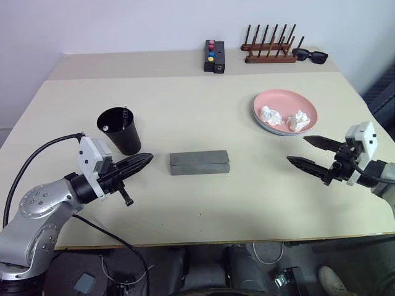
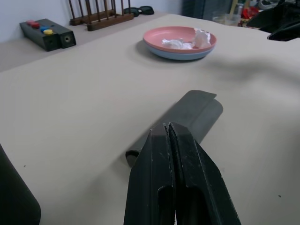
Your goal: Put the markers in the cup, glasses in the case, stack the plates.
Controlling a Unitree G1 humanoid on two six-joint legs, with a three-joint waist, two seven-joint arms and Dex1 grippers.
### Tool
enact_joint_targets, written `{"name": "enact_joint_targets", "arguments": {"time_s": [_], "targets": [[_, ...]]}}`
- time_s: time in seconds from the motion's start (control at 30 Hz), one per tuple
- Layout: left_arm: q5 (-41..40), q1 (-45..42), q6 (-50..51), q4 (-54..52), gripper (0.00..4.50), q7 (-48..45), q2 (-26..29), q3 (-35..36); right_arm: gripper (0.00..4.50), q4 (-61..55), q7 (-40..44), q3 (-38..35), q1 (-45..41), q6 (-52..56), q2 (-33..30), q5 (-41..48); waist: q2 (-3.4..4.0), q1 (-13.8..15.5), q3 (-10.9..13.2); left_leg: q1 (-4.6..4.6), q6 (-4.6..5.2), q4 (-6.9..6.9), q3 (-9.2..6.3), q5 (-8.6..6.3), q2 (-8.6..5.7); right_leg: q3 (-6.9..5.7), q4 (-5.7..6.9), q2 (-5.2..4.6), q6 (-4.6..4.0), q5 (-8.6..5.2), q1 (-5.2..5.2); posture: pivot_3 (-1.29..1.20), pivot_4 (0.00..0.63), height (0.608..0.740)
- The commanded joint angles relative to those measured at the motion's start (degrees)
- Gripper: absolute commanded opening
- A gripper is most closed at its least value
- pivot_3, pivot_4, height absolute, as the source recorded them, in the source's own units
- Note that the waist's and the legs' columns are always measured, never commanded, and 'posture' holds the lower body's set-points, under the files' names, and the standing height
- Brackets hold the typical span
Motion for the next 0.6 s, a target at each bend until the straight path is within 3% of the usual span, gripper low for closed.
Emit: {"name": "enact_joint_targets", "arguments": {"time_s": [0.03,0.33,0.6], "targets": [[-2.1,0.7,0.0,-2.2,0.00,0.5,1.1,3.3,4.46,-2.2,-1.3,-2.7,1.5,-1.4,-0.1,0.4,0.00,0.0,0.0,0.00,0.00,0.00,0.01,0.00,0.00,0.00,0.00,0.00,0.00,0.00,0.00,0.00,0.150,0.740],[-2.6,8.8,-0.5,-4.8,0.00,2.7,-0.6,5.4,4.46,-4.0,-4.0,-4.7,10.7,-5.7,2.0,-1.2,0.00,0.0,0.0,0.00,0.02,-0.01,0.01,-0.01,0.00,0.00,-0.04,-0.01,0.00,0.00,0.03,0.00,0.150,0.740],[8.7,12.3,-11.7,-0.8,0.00,8.8,-9.6,1.8,4.46,0.4,-5.6,-5.5,12.9,-12.3,4.8,-3.3,0.01,0.2,0.0,0.13,0.10,-0.04,0.02,-0.07,0.00,0.00,-0.11,-0.01,-0.01,0.00,0.21,0.00,0.150,0.740]]}}
